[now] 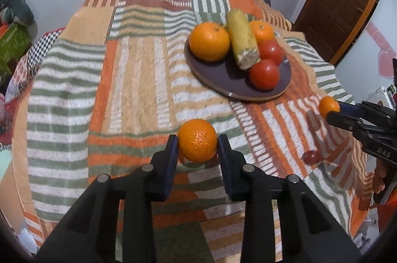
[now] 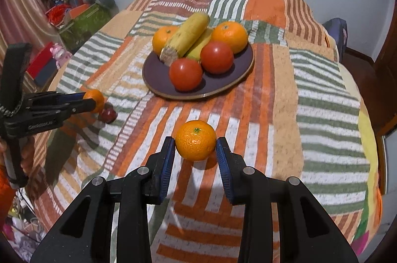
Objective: Organize fruits
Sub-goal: 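Place both small mandarins on the plate and open both tools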
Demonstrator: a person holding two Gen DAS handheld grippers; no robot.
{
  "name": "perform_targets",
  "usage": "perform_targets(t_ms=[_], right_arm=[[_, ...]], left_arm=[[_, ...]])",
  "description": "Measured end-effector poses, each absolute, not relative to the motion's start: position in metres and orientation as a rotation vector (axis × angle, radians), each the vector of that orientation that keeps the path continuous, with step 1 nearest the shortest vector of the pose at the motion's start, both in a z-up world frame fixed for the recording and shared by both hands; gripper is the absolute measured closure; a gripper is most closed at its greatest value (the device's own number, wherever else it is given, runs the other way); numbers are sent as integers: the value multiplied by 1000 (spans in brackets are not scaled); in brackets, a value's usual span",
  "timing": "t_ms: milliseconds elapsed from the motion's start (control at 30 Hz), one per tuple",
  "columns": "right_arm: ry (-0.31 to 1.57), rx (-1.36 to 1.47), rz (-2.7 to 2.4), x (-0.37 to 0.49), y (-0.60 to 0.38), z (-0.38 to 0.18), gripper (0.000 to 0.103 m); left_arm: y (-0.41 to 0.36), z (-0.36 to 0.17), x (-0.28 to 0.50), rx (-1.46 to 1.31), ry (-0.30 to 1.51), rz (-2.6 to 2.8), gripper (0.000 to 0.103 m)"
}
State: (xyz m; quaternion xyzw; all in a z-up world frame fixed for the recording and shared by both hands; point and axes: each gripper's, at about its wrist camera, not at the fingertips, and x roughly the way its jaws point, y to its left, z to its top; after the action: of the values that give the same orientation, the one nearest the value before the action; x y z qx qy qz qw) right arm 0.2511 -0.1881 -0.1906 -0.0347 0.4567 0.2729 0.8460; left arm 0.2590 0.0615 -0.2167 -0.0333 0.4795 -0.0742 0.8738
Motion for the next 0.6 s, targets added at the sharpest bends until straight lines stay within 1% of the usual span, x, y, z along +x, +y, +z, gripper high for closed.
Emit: perform_targets(t_ms=[300, 600], right_arm=[[923, -56, 569, 279, -185, -180, 71], [910, -67, 573, 306, -178, -182, 71]], left_arm=[[46, -196, 286, -59, 951, -174, 71], [32, -200, 313, -15, 950, -189, 71]])
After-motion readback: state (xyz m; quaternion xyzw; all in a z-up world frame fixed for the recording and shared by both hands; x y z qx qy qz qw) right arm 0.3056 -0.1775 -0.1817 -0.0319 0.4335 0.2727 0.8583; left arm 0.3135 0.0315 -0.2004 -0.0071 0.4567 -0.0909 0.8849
